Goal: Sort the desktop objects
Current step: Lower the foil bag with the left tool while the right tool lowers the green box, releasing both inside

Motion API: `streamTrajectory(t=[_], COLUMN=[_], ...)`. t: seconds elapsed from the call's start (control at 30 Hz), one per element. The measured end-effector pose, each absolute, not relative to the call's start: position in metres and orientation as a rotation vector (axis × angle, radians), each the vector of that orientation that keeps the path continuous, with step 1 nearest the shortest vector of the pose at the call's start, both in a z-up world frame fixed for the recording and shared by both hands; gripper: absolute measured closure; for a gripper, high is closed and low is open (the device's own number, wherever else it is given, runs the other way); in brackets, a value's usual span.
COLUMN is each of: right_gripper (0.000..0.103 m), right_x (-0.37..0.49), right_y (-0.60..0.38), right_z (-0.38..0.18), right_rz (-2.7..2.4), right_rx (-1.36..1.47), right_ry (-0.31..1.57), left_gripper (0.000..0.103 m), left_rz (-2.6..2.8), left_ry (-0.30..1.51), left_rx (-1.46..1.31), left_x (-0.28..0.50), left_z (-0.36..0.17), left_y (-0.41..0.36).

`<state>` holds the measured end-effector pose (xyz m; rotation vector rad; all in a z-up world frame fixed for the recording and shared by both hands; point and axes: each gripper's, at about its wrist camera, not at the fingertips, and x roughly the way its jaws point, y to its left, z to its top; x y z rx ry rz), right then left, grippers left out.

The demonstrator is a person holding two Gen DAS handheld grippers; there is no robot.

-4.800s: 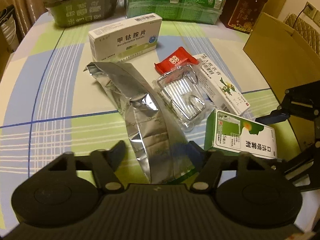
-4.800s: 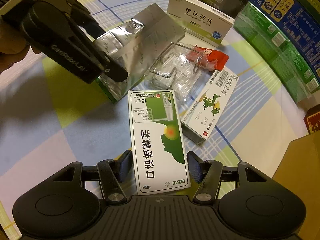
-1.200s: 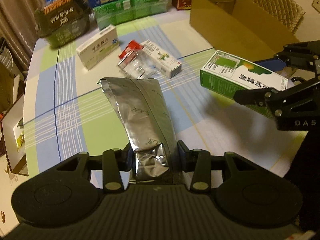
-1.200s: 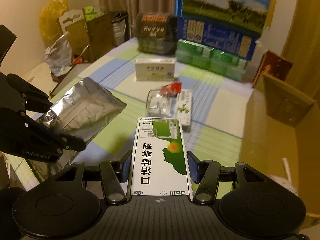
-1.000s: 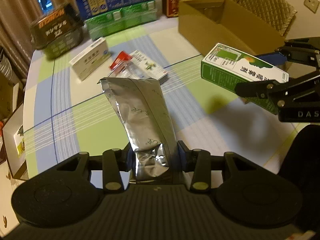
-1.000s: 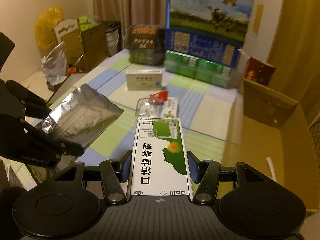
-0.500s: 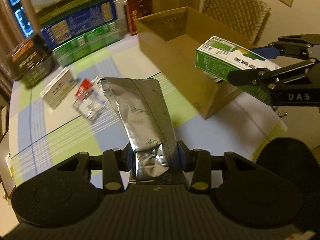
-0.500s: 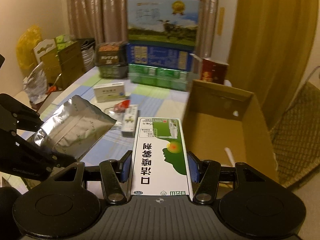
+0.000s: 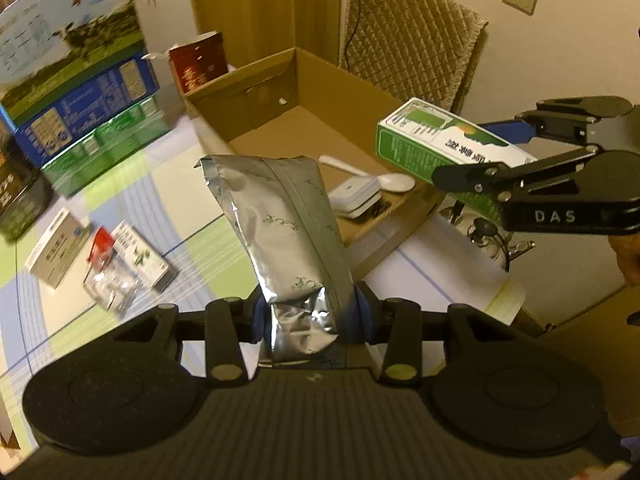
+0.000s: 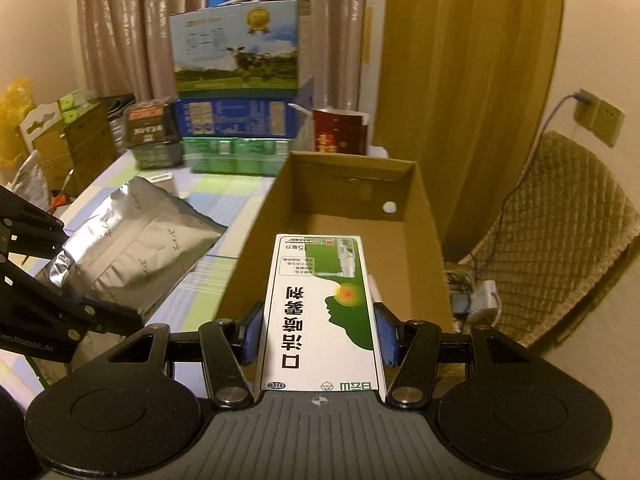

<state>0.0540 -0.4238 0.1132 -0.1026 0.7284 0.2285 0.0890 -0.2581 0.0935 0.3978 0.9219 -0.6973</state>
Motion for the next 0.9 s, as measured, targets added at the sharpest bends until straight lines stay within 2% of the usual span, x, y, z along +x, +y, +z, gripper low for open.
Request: streamTrajectory(t=[0.43,0.9], right_gripper=[0.050,0.050], right_x=[0.090,0.138], right_y=[-0.456,-0.464], right_z=[0.104,0.092], right_rz=[0.185,0.186], right_rx=[-0.088,-0.080], right_ry=[0.751,0.763], left_gripper=[0.065,0.065], left_rz=[-0.732,-0.713], left_ry=[0.907,0.923], left_rx=[0.368,0.327], left_x=[0.120,0.172], left_z=[0.100,0.097], left_y=[-0.309,-0.328])
